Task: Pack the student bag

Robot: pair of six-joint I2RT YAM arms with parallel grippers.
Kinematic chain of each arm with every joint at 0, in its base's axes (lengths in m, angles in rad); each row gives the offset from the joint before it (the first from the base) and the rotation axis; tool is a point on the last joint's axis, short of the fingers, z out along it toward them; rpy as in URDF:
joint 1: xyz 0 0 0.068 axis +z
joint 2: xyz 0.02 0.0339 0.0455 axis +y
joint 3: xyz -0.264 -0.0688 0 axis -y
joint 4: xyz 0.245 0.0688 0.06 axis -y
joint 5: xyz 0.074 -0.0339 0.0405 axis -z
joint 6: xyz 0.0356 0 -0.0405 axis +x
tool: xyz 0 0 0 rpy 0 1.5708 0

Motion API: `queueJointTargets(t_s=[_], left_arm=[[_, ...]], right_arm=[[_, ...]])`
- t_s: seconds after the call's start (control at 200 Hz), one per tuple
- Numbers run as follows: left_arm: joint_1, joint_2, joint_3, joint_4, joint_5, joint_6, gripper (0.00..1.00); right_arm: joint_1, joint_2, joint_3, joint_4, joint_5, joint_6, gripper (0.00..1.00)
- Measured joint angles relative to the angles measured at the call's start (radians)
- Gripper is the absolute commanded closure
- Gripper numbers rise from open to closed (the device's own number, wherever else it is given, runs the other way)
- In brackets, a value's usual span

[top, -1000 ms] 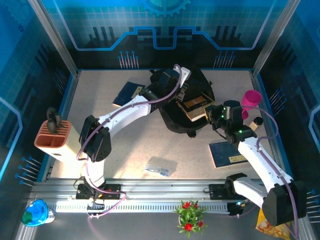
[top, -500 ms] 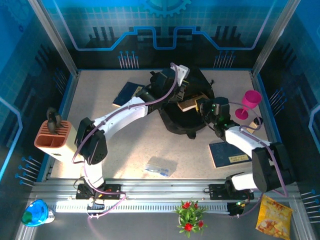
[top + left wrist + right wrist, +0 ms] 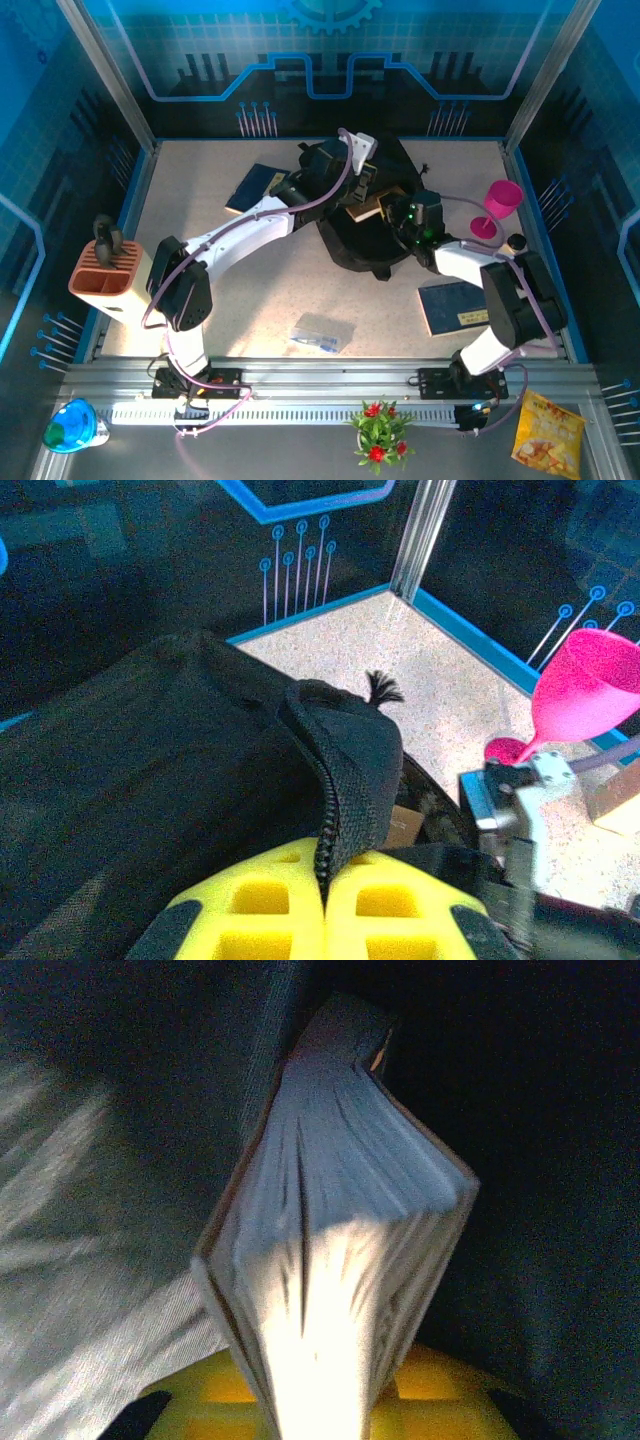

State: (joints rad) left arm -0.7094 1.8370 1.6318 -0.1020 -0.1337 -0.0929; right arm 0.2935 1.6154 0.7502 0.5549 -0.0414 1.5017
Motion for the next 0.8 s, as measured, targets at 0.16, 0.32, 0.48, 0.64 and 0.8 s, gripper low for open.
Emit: queueJointTargets(t_s=[0.16, 0.32, 0.48, 0.64, 0.8], left_arm=[[0.0, 0.0, -0.001, -0.006, 0.0, -0.019, 1.0], [0.0, 0.0, -0.003, -0.009, -0.001, -0.039, 1.0], [0.003, 0.0, -0.003, -0.03, -0.001, -0.045, 1.0], [0.024, 0.0, -0.003, -0.043, 0.0, -0.084, 1.0], [0.053, 0.0, -0.013, -0.049, 0.0, -0.116, 1.0]], right_arm=[[0.0, 0.129, 0.1, -0.035, 0.011, -0.035, 0.89], [0.001, 0.209, 0.199, -0.065, 0.006, -0.055, 0.73], [0.001, 0.241, 0.254, -0.164, -0.019, -0.074, 0.56], [0.002, 0.217, 0.237, -0.249, -0.049, -0.115, 0.42], [0.0, 0.05, 0.138, -0.318, -0.137, -0.164, 0.35]])
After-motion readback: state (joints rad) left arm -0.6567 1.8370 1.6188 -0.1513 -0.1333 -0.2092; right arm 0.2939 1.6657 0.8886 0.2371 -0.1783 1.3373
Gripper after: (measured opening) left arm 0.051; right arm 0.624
